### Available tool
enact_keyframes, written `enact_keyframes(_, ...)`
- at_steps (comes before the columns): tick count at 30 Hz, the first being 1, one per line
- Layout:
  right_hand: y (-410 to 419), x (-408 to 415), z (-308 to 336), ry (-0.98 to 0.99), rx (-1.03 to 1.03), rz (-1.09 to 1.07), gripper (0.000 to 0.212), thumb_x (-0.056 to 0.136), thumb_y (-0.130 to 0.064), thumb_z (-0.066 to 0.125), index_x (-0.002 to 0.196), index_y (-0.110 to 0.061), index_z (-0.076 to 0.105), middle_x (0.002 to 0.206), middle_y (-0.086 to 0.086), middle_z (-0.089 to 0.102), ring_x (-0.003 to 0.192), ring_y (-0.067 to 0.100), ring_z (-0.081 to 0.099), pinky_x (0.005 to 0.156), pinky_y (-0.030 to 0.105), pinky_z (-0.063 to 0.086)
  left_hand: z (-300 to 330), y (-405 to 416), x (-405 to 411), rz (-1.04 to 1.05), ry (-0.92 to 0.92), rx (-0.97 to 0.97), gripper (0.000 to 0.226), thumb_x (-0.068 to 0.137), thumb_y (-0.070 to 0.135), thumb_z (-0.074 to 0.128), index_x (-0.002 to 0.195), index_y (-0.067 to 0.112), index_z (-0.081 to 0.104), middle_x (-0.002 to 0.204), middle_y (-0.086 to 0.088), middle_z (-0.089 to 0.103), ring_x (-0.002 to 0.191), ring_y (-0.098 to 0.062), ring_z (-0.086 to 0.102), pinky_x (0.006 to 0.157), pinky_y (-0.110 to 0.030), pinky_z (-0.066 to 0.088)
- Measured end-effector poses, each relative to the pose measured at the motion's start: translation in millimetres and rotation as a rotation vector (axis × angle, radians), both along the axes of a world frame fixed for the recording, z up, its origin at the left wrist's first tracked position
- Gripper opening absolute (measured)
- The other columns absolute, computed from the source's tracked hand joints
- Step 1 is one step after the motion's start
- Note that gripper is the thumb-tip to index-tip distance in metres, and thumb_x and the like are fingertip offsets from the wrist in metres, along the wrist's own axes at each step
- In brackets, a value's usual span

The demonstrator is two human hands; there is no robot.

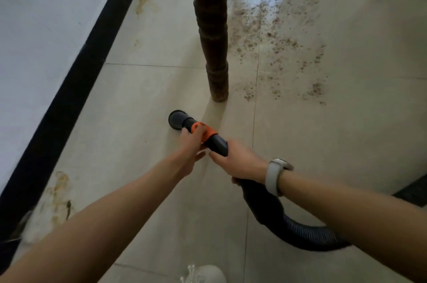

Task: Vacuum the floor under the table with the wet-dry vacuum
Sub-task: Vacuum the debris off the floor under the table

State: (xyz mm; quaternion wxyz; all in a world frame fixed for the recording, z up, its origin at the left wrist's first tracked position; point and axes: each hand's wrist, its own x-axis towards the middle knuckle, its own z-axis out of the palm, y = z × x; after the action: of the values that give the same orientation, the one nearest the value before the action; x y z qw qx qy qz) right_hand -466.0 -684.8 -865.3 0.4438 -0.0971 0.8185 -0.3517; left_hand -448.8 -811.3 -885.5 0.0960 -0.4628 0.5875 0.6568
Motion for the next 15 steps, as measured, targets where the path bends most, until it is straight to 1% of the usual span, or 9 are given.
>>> enact_keyframes(2, 12, -1, 5, -0.091, -0.017, 0.012, 0.032, 0.094, -0.039, 0.051, 0.106, -0.009, 0.048, 0.068, 0.006, 0.053, 0.043, 0.018, 0.055, 0.041, 0.025, 0.047, -5, 9, 2, -0.01, -0.042, -0.046, 0.042, 0.093, 0.031, 0.047, 0.13, 0.014, 0.037, 0.11, -0.005, 0.059, 0.09, -0.019, 0.061, 0.08, -0.037, 0.047)
enact_keyframes(4, 8, -5, 7, -0.089, -0.009, 0.032, 0.031, 0.094, -0.039, 0.051, 0.103, -0.009, 0.048, 0.066, 0.005, 0.052, 0.042, 0.018, 0.054, 0.041, 0.025, 0.047, -7, 6, 1, -0.011, -0.057, -0.11, 0.049, 0.092, 0.033, 0.046, 0.134, 0.011, 0.032, 0.11, -0.006, 0.058, 0.094, -0.022, 0.062, 0.082, -0.038, 0.046)
enact_keyframes(6, -8, -8, 6, -0.013, 0.015, 0.057, 0.03, 0.094, -0.04, 0.05, 0.104, -0.011, 0.049, 0.066, 0.003, 0.053, 0.045, 0.018, 0.055, 0.044, 0.026, 0.048, -3, -5, -5, -0.003, -0.065, -0.152, 0.057, 0.093, 0.033, 0.044, 0.141, 0.011, 0.025, 0.114, -0.008, 0.056, 0.098, -0.023, 0.061, 0.083, -0.038, 0.045)
enact_keyframes(7, -18, -10, 5, 0.04, 0.03, 0.072, 0.031, 0.094, -0.04, 0.049, 0.105, -0.012, 0.05, 0.067, 0.002, 0.053, 0.046, 0.017, 0.055, 0.045, 0.025, 0.047, 0, -12, -7, 0.003, -0.059, -0.154, 0.057, 0.093, 0.032, 0.043, 0.143, 0.01, 0.024, 0.116, -0.008, 0.056, 0.097, -0.022, 0.06, 0.085, -0.038, 0.043)
enact_keyframes(10, -40, -14, 5, 0.133, 0.074, 0.082, 0.031, 0.094, -0.042, 0.049, 0.103, -0.013, 0.05, 0.067, 0.001, 0.053, 0.047, 0.018, 0.056, 0.043, 0.024, 0.047, 8, -28, -14, 0.004, -0.018, -0.137, 0.051, 0.092, 0.03, 0.045, 0.138, 0.01, 0.035, 0.113, -0.005, 0.059, 0.086, -0.014, 0.06, 0.087, -0.038, 0.038)
enact_keyframes(12, -37, -16, 10, 0.092, 0.072, 0.083, 0.029, 0.094, -0.04, 0.048, 0.102, -0.012, 0.049, 0.067, 0.003, 0.053, 0.049, 0.02, 0.057, 0.048, 0.028, 0.05, 10, -25, -14, 0.02, -0.013, -0.131, 0.054, 0.092, 0.032, 0.044, 0.14, 0.011, 0.033, 0.12, -0.007, 0.058, 0.093, -0.018, 0.06, 0.087, -0.038, 0.039)
enact_keyframes(14, -23, -17, 20, -0.014, 0.043, 0.082, 0.028, 0.095, -0.038, 0.048, 0.103, -0.011, 0.048, 0.068, 0.005, 0.053, 0.049, 0.02, 0.056, 0.051, 0.03, 0.052, 8, -12, -9, 0.015, -0.034, -0.145, 0.058, 0.091, 0.036, 0.044, 0.14, 0.009, 0.031, 0.126, -0.01, 0.056, 0.105, -0.024, 0.058, 0.086, -0.037, 0.042)
enact_keyframes(15, -14, -17, 24, -0.067, 0.036, 0.074, 0.029, 0.096, -0.038, 0.048, 0.104, -0.01, 0.047, 0.068, 0.006, 0.053, 0.048, 0.02, 0.055, 0.05, 0.03, 0.051, 8, -4, -5, 0.007, -0.048, -0.145, 0.06, 0.091, 0.038, 0.045, 0.14, 0.007, 0.03, 0.127, -0.011, 0.056, 0.107, -0.025, 0.057, 0.084, -0.036, 0.043)
